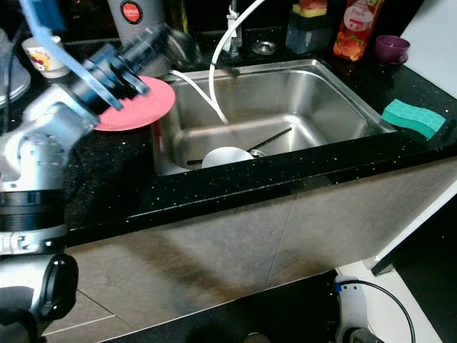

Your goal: Kitchen organization

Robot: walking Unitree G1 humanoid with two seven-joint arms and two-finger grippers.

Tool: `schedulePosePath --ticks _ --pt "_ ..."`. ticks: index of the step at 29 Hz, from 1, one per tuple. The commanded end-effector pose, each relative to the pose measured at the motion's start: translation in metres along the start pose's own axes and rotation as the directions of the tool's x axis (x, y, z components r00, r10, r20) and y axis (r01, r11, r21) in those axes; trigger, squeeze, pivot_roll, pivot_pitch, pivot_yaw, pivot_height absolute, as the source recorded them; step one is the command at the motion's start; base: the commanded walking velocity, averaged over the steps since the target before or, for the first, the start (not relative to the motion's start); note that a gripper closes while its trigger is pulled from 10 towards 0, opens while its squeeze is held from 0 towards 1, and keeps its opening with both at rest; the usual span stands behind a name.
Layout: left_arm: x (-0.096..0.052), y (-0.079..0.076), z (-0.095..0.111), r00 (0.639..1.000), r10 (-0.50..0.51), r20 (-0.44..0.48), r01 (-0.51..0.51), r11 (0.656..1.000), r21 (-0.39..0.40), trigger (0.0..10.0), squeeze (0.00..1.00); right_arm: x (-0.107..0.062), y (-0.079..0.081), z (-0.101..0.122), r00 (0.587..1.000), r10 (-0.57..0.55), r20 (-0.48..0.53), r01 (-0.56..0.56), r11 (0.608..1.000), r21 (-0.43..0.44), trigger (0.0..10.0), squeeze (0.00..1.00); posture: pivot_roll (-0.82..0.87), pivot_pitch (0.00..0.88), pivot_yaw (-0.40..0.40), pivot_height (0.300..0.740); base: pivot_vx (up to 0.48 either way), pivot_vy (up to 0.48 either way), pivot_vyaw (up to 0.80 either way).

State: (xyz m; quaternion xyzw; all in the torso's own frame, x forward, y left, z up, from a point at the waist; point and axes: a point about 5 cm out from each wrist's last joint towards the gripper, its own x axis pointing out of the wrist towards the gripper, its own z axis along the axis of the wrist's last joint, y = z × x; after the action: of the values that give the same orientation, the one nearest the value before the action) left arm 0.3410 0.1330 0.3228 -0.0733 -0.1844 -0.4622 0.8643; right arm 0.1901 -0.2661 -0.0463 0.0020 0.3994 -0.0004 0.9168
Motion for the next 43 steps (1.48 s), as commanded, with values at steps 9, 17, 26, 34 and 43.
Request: schedulePosePath --ticks 9,17,26,34,43 --pt "0.01 -0.002 -0.056 0.978 -0.09 -0.189 0.1 0.994 0.043 10.0 0.0 -0.002 -0.003 -0.008 1.0 -0.012 -0.011 0.012 1.0 0.001 10.0 0.0 -0.05 0.083 0.033 0.74 0.0 0.0 0.0" --pt "0.005 0.006 -0.084 0.95 -0.051 -0.307 0.084 0.992 0.095 10.0 0.89 -0.003 -0.003 -0.01 1.0 -0.011 -0.016 0.011 1.0 -0.001 10.0 0.0 -0.04 0.087 0.031 0.74 0.0 0.0 0.0" --pt "0.004 0.013 -0.084 0.954 -0.007 -0.301 0.055 0.987 0.152 10.0 1.0 -0.002 -0.003 -0.01 1.0 -0.012 -0.014 0.012 1.0 0.001 10.0 0.0 -0.05 0.089 0.033 0.74 0.0 0.0 0.0" --pt "0.005 0.025 -0.039 0.964 0.188 -0.186 -0.076 0.871 0.485 10.0 1.0 0.0 -0.002 -0.008 1.0 -0.012 -0.011 0.012 1.0 0.003 10.0 0.0 -0.04 0.089 0.03 0.74 0.0 0.0 0.0" --pt "-0.007 0.023 -0.01 0.891 0.42 -0.175 0.029 0.332 0.943 10.0 0.0 0.001 -0.001 -0.007 1.0 -0.002 -0.021 0.002 1.0 0.001 10.0 0.0 -0.01 0.09 0.006 0.74 0.0 0.0 0.0"
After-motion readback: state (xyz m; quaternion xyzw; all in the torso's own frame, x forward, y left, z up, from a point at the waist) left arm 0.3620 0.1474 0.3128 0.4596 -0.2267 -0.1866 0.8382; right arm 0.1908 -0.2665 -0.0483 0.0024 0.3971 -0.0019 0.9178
